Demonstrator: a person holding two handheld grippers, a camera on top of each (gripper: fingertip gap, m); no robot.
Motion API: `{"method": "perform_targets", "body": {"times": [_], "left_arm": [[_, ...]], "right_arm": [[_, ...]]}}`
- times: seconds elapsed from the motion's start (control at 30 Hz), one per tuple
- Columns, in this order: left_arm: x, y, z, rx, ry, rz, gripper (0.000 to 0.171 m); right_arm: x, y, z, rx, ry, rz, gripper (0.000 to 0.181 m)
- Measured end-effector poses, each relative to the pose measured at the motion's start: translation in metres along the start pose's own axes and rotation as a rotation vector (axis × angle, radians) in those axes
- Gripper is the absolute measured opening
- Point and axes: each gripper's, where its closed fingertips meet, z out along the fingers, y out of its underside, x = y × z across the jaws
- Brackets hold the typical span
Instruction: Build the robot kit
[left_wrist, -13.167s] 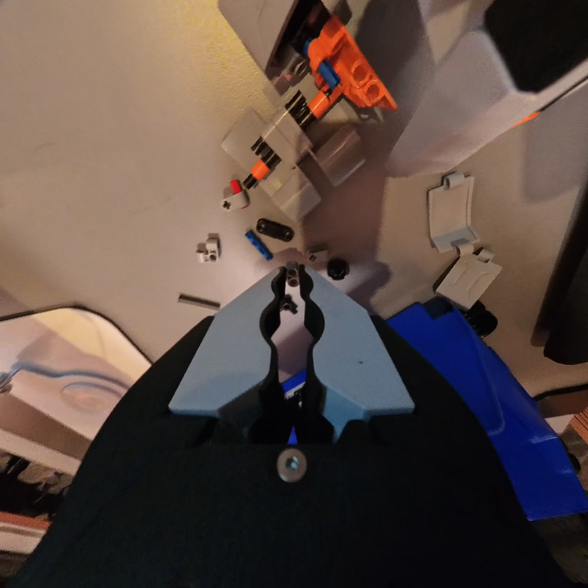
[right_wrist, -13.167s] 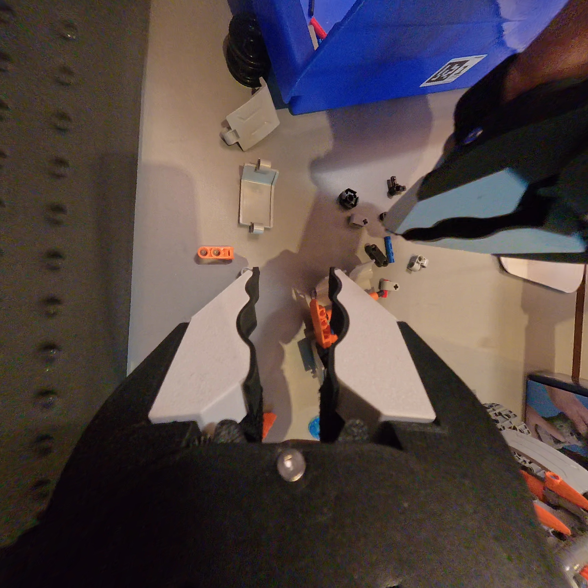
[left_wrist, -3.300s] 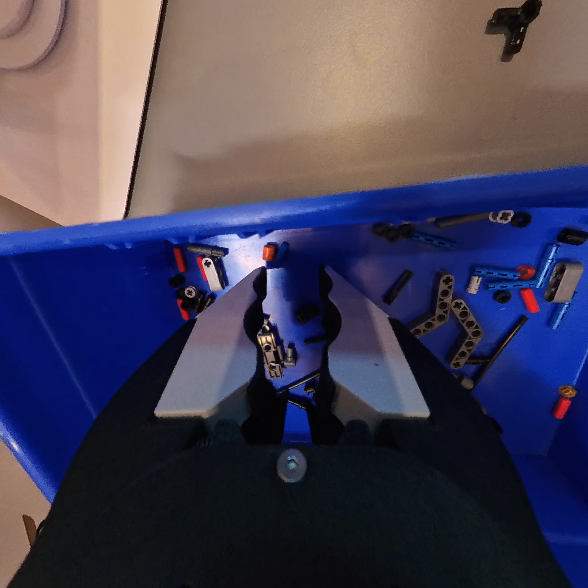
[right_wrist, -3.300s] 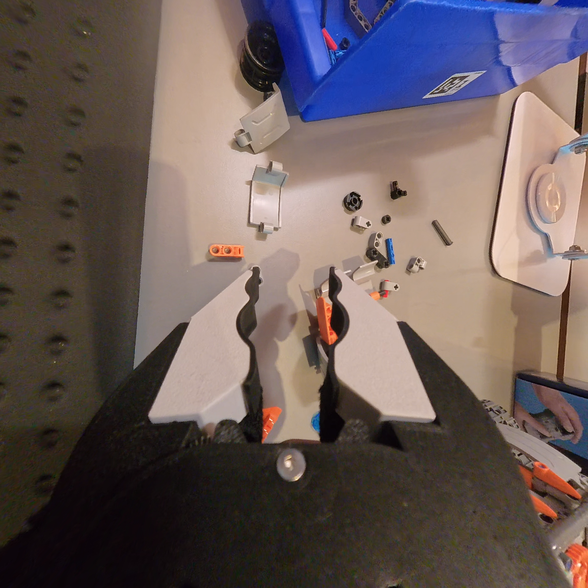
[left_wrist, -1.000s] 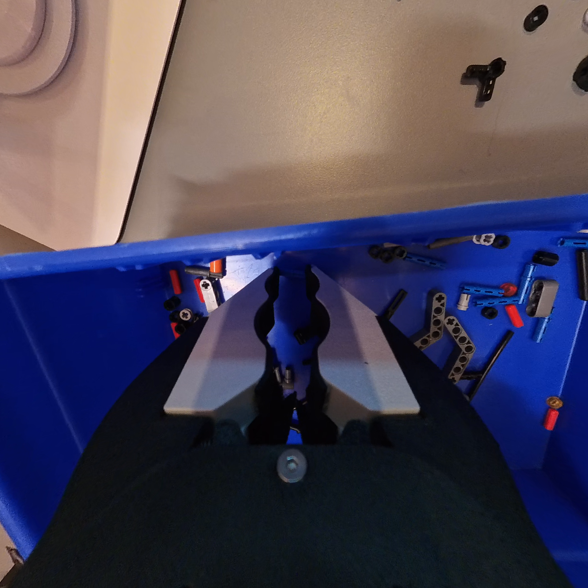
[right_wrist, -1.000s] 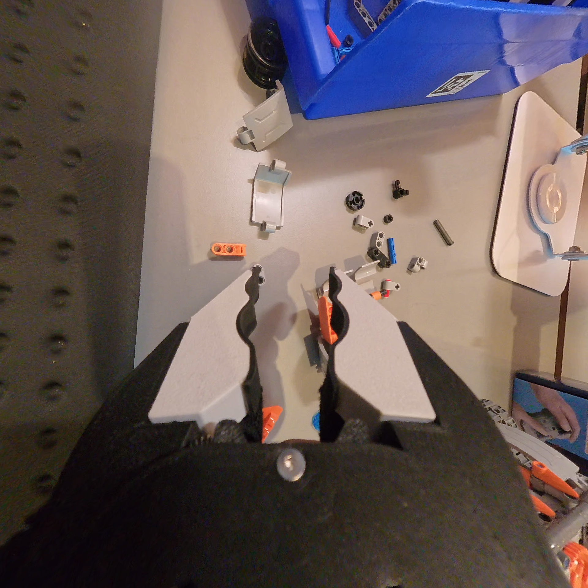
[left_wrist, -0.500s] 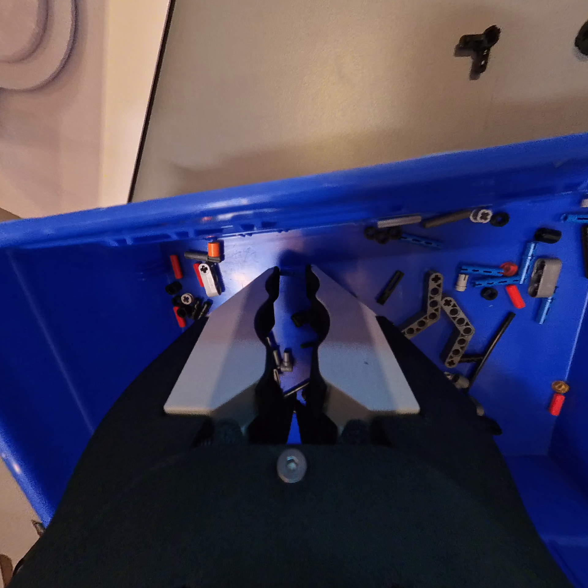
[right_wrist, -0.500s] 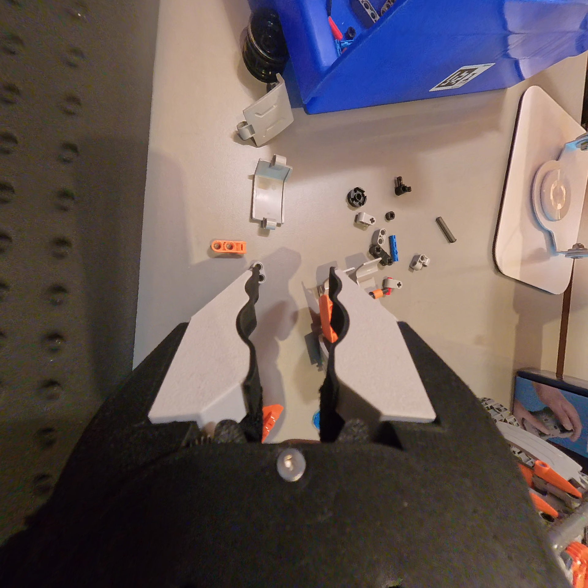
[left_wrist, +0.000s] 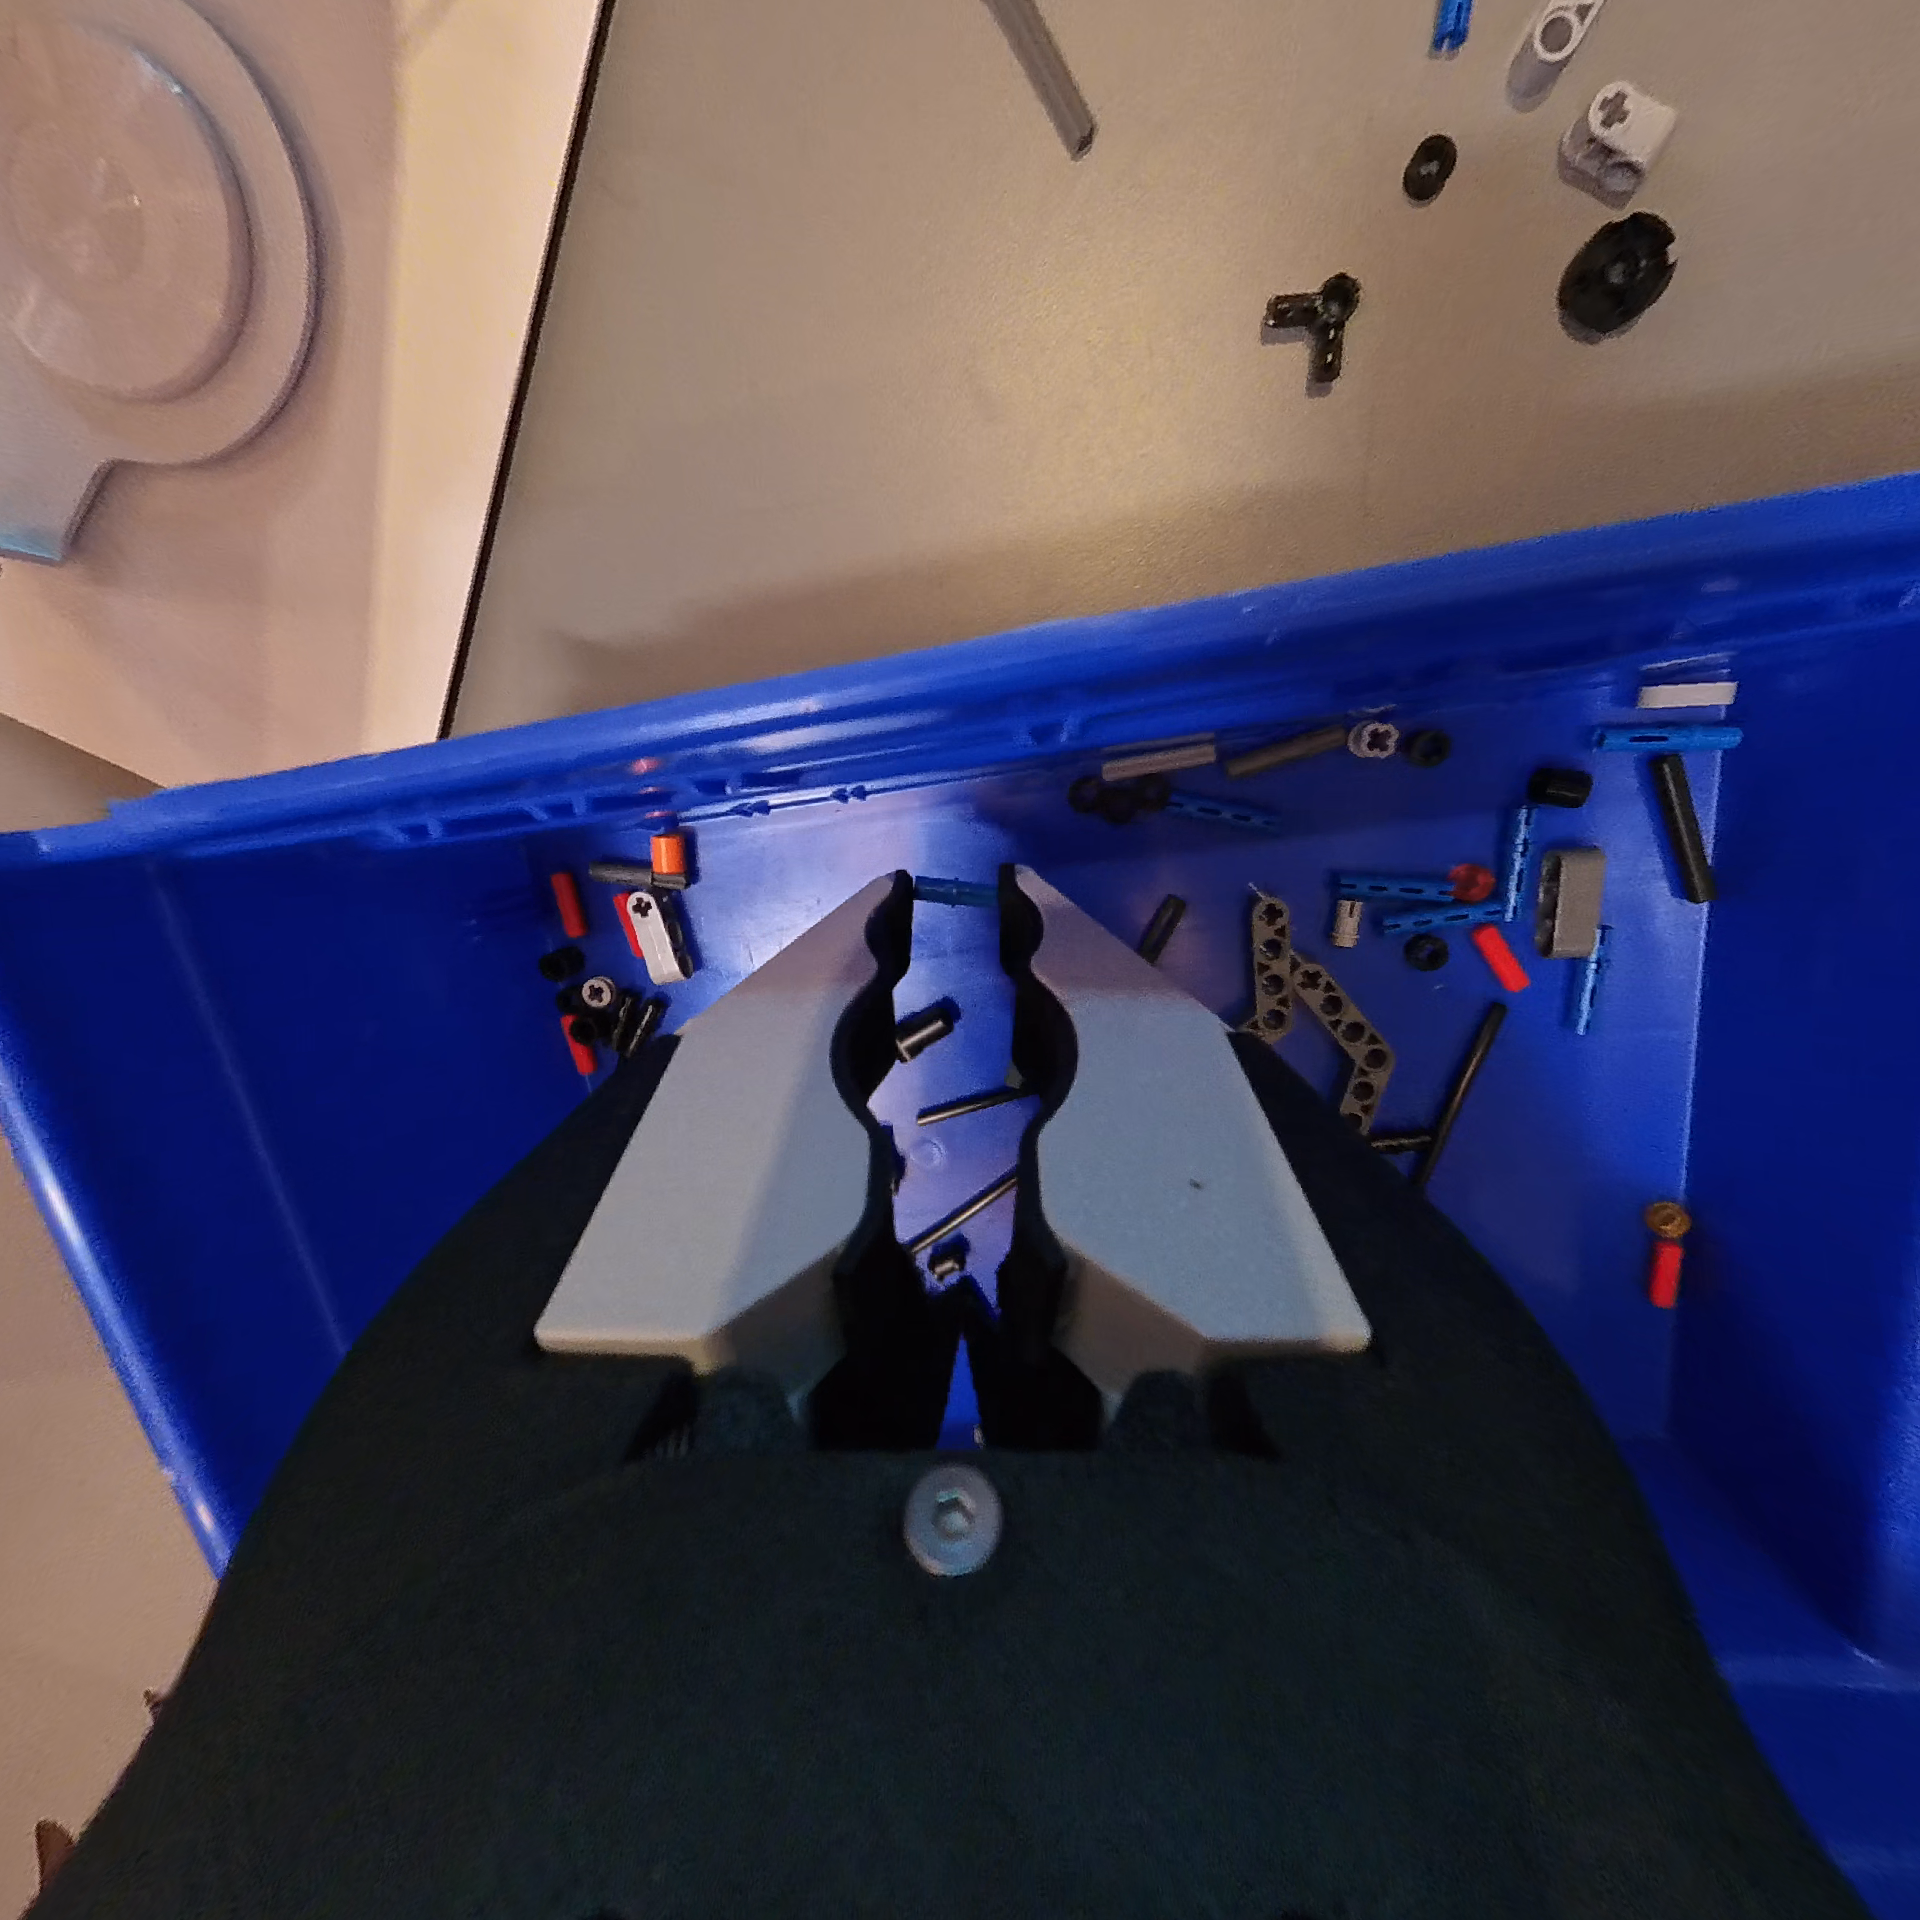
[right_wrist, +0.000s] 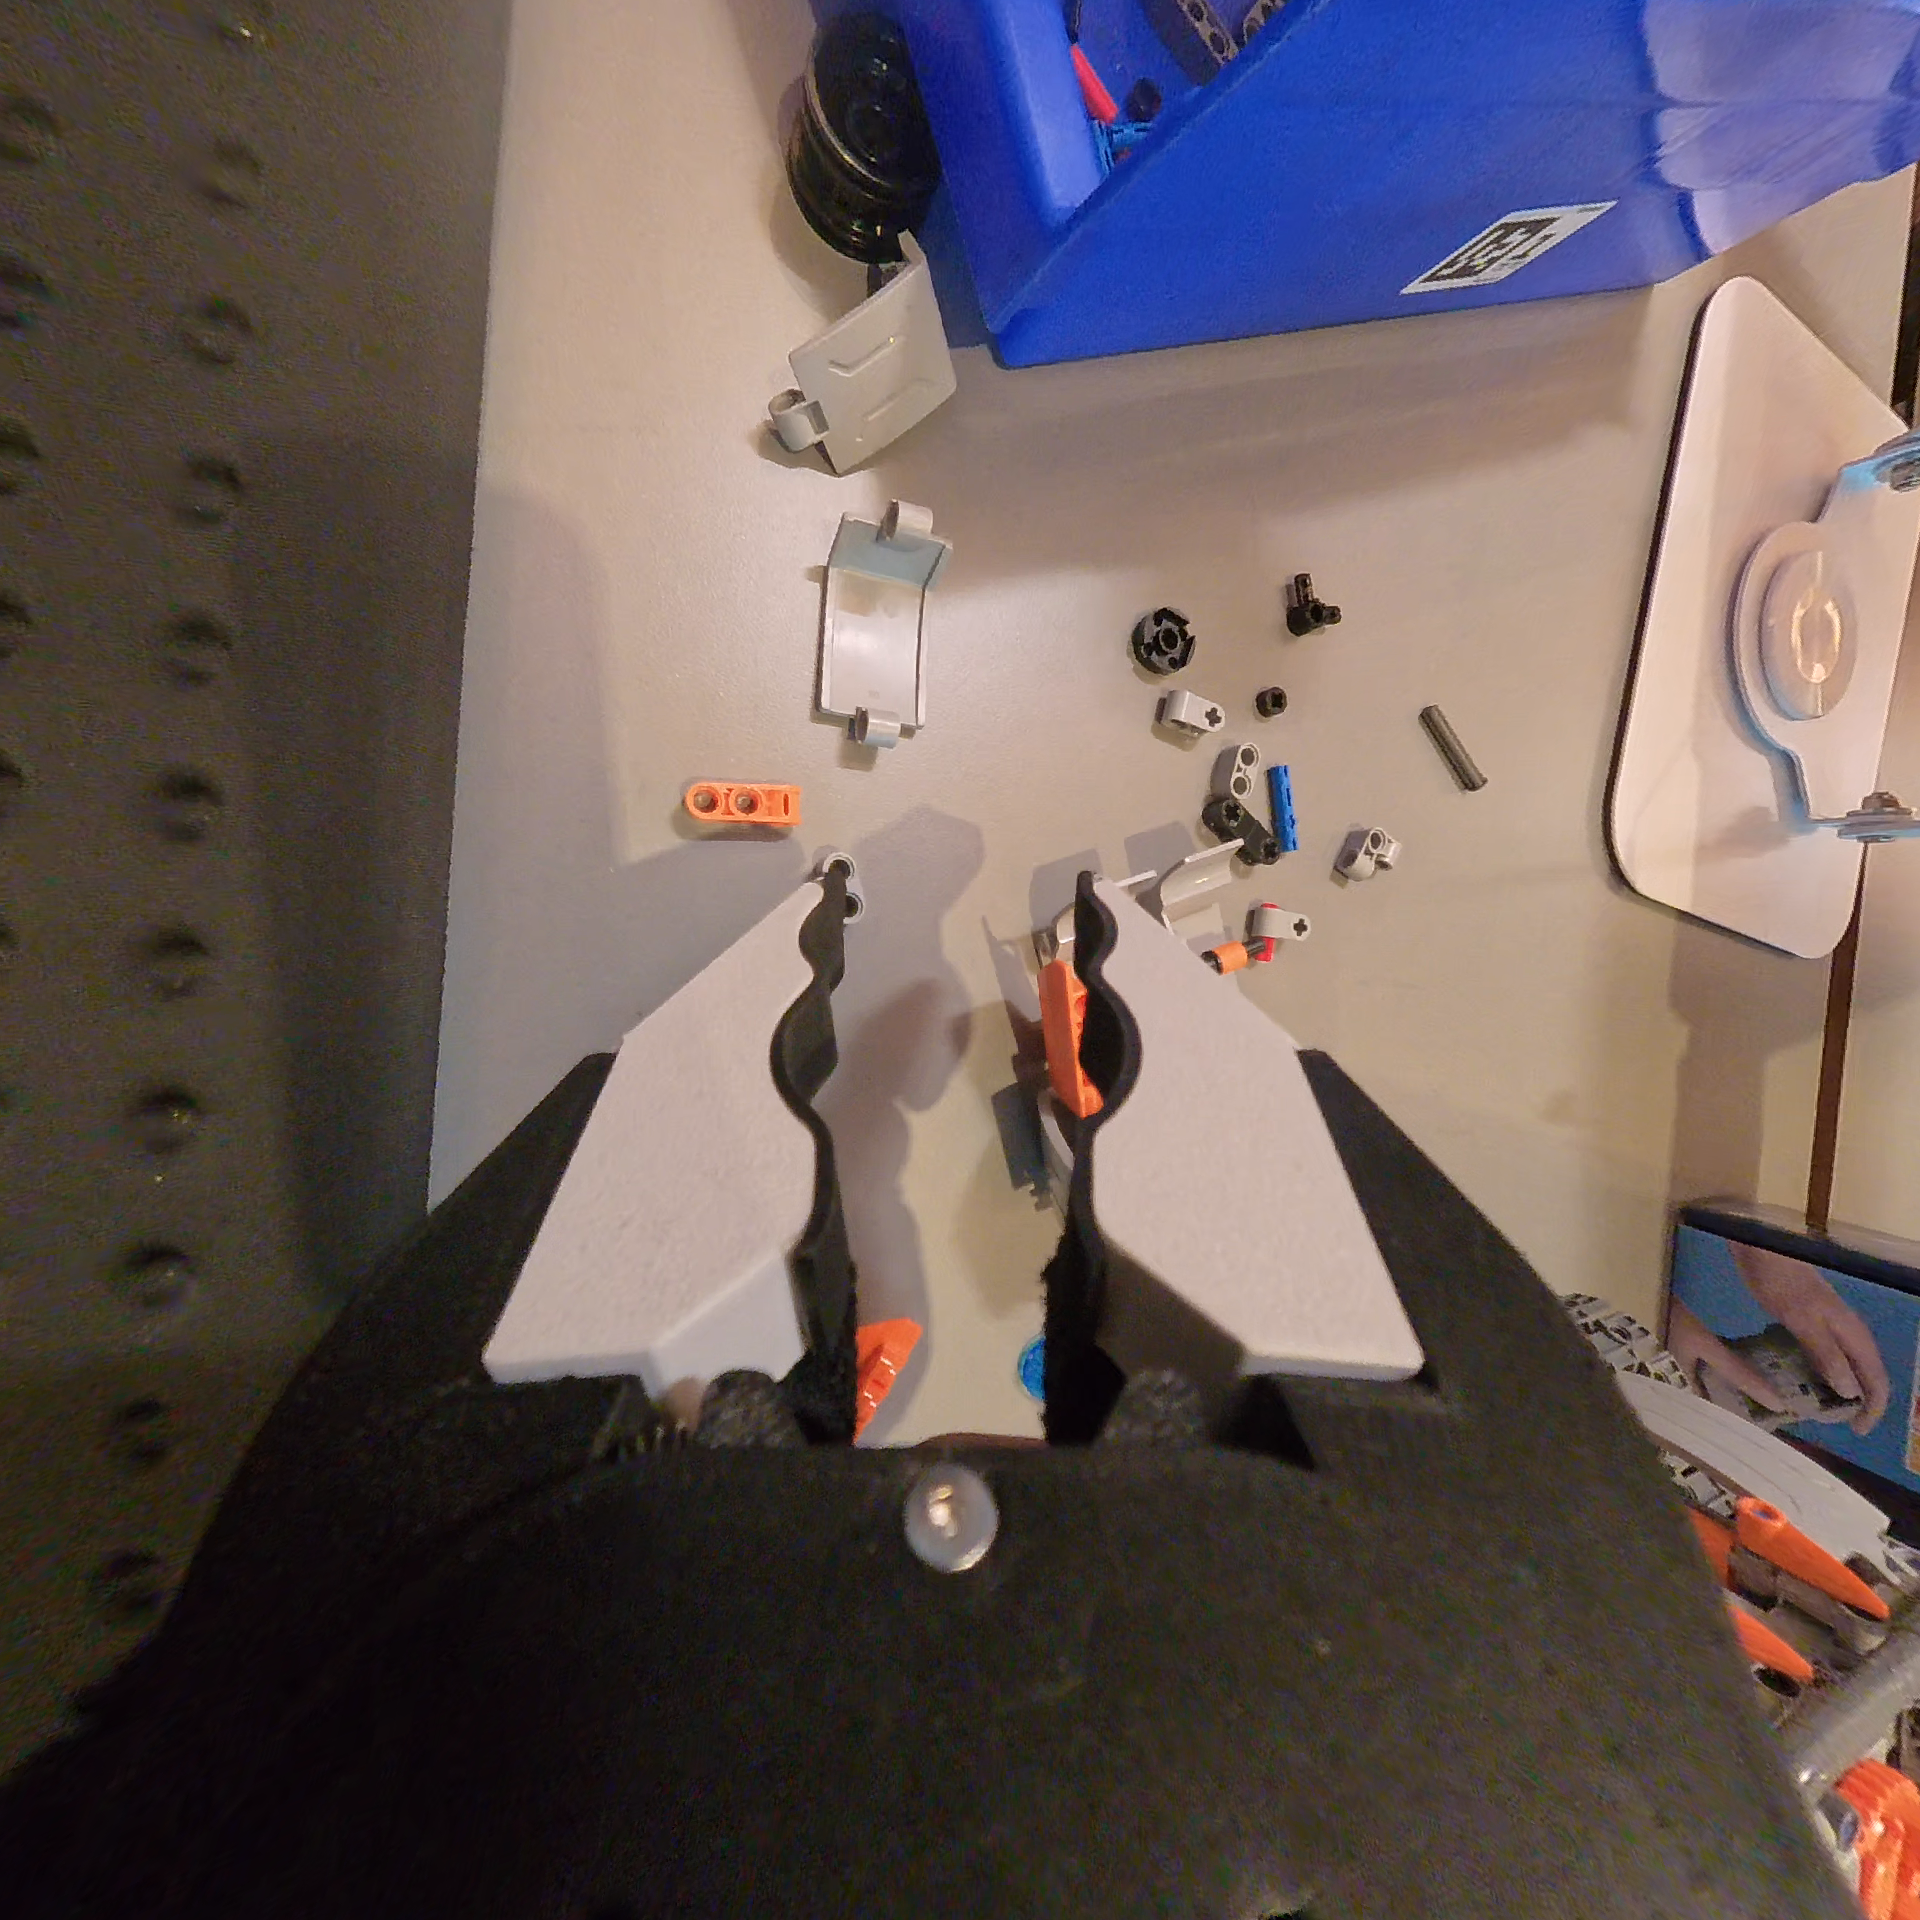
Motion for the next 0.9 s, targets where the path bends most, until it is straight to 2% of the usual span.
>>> {"method": "perform_targets", "body": {"times": [0.9], "left_arm": [[0.003,-0.007,-0.014,0.015,-0.010,0.002,0.014]], "right_arm": [[0.000,0.002,0.001,-0.017,0.013,-0.013,0.042]]}}
